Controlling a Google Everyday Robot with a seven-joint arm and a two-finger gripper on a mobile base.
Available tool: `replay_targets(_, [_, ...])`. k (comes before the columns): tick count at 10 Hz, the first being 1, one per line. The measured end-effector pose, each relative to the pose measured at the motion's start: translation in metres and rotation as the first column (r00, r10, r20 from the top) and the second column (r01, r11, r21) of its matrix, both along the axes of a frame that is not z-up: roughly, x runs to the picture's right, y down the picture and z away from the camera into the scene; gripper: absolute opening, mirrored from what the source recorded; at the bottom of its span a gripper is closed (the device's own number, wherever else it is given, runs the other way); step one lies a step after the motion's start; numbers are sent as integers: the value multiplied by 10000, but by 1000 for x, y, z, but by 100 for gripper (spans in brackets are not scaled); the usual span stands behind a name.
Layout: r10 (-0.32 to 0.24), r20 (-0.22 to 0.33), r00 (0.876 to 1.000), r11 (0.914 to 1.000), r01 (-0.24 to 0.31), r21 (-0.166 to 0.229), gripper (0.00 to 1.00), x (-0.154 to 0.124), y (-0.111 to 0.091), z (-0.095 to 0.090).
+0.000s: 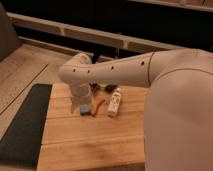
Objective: Place the bottle in the ceramic bowl
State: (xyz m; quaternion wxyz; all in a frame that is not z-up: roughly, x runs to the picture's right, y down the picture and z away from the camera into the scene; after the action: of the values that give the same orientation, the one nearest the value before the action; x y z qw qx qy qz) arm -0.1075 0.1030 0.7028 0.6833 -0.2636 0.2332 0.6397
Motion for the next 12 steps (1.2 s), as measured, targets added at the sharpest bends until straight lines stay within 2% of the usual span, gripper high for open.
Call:
replay_targets(4, [-25,-7,10000,10000,25,24,65,0,0,0])
replay_targets(6, [-126,-11,9999,9988,126,474,65,5,-16,7])
replay_targets(7, [-335,226,9992,9910,303,1303,65,14,-47,17])
replay_targets(8, [-599,570,9966,9749,462,2178,65,23,-81,22])
replay_targets(9, [-824,860,9929,9516,527,3027,65,33,-113,20])
replay_targets(10, [-954,1022,9902,9231,496,3812,65,47,-143,16])
replay_targets(11, [-1058,1051,9888,9090,534,4133,65,53,-155,14])
replay_targets(12, [-1057,1093,9884,9083,512,4152,65,52,-156,13])
